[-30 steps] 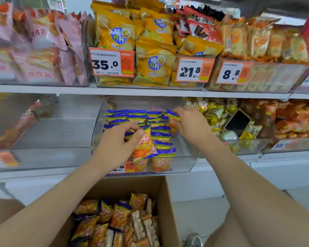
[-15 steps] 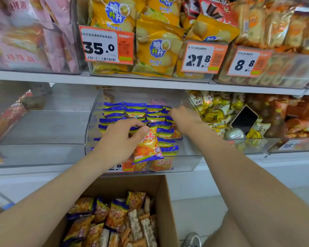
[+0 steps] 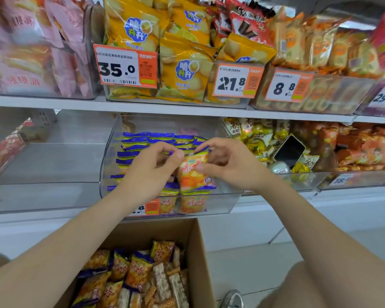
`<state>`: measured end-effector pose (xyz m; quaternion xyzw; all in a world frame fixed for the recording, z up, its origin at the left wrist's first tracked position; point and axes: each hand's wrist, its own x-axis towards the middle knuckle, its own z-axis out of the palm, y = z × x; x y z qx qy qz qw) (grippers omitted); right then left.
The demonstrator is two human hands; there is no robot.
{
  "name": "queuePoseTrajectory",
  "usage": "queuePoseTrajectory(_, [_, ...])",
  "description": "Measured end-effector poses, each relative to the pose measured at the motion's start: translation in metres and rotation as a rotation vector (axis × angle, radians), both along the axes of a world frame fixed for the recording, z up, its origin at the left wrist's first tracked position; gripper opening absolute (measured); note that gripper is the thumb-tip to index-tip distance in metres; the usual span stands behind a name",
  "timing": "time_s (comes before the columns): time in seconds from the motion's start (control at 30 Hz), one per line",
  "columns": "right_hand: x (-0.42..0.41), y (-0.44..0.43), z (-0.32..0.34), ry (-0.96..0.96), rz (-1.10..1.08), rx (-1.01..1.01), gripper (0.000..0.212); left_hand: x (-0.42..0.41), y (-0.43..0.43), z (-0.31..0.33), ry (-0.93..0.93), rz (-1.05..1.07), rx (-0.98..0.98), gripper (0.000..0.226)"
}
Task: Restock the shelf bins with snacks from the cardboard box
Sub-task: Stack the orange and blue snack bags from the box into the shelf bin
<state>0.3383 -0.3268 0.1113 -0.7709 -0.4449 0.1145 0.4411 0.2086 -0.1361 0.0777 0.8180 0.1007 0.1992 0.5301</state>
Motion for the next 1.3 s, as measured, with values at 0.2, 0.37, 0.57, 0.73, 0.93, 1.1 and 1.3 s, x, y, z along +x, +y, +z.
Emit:
queuePoseTrajectory(0.2, [0.039,-0.020,-0.004,-0.409,-0.435,0.068,0.032,-0.006,-0.001,-0.015,0.105,-0.072,0.672,0.042])
queuePoseTrajectory(0.37, [0.061,-0.008,-0.016,-0.625,-0.314,-0.319,0.044,-0.004,-0.001,-0.028,0.383,-0.256,0.929,0.060])
queuePoseTrajectory(0.57, [0.063,0.021,-0.021,-0.921,-0.302,-0.874,0.026,0.000,0.005,-0.033,0.464,-0.279,0.981,0.074])
queuePoseTrajectory(0.73, [0.069,0.033,-0.031,-0.983,-0.300,-0.982,0.023,0.000,0.005,-0.033,0.493,-0.297,0.977,0.071])
queuePoseTrajectory(0.93, [0.070,0.035,-0.034,-1.053,-0.255,-0.996,0.015,0.000,0.006,-0.034,0.484,-0.301,0.952,0.067])
queuePoseTrajectory(1.1, [0.061,0.020,-0.029,-0.951,-0.294,-0.648,0.037,-0.010,0.004,-0.029,0.347,-0.218,0.866,0.063])
queuePoseTrajectory(1.3, [-0.038,0.003,-0.015,-0.419,-0.141,-0.039,0.020,-0.047,-0.007,-0.020,-0.041,-0.010,0.837,0.010])
